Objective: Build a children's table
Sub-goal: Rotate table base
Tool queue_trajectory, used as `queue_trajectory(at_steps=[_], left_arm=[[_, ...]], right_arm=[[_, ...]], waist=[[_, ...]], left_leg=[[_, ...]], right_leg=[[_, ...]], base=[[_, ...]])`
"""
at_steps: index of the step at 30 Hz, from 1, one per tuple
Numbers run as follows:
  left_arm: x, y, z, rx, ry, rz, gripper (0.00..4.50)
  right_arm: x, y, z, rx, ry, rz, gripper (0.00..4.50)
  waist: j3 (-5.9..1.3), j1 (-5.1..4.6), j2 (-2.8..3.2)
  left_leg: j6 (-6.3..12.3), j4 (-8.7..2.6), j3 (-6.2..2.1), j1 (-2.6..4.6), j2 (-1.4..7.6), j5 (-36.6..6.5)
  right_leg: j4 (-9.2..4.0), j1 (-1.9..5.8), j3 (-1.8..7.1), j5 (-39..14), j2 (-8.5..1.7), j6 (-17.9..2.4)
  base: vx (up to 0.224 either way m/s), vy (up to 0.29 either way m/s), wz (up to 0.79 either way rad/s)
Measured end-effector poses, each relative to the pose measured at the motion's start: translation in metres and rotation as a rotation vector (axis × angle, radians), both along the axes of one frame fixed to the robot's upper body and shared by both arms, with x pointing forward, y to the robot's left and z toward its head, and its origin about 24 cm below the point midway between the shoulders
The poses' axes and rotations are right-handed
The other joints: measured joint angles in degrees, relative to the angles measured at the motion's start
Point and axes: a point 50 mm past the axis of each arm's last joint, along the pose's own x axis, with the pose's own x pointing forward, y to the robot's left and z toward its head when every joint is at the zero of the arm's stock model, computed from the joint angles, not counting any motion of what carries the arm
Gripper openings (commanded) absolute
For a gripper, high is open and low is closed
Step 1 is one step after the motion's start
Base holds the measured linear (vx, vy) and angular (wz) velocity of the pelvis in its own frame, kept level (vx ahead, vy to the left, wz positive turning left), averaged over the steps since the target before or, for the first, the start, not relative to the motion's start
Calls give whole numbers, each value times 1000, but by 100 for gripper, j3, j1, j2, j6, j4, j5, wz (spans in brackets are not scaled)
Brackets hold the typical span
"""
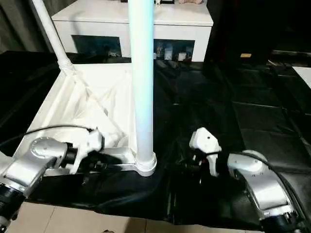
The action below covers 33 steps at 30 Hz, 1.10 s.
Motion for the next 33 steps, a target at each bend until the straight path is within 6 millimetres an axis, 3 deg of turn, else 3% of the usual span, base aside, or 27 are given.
queue_trajectory(at_steps=[3,9,16,19,28,33], left_arm=[[1,0,-1,14,-32,-2,181],[3,-1,-1,21,-38,0,181],[4,-6,-1,-35,-15,11,102],[3,-7,-2,-38,-8,7,96],[1,-6,-2,15,-4,-20,17],[-2,-4,-1,47,-13,-44,6]], right_arm=[[0,1,1,1,-5,4,450],[-2,3,-1,1,2,15,450],[-2,5,-1,7,2,15,450],[-2,5,-2,6,5,18,450],[-2,7,-2,13,5,20,450],[-2,7,-2,13,6,21,450]], waist=[[-1,0,1],[-1,1,2],[-1,6,1],[0,5,1],[-5,-11,7],[-10,-46,12]], left_leg=[[-11,0,1,3,2,-5],[-19,0,50,5,32,-3],[-19,0,61,4,35,-3],[-18,0,63,3,36,-3],[-19,0,66,10,37,-3],[-18,0,68,8,39,-5]], right_leg=[[1,2,-1,2,0,-3],[1,0,-3,17,-1,-25],[-3,-2,0,21,-2,-30],[-3,-4,0,21,-2,-30],[-4,-1,2,21,-2,-30],[-11,-3,3,20,-1,-30]], base=[[0,0,0],[0,0,0],[0,0,0],[0,0,0],[0,0,0],[0,0,0]])
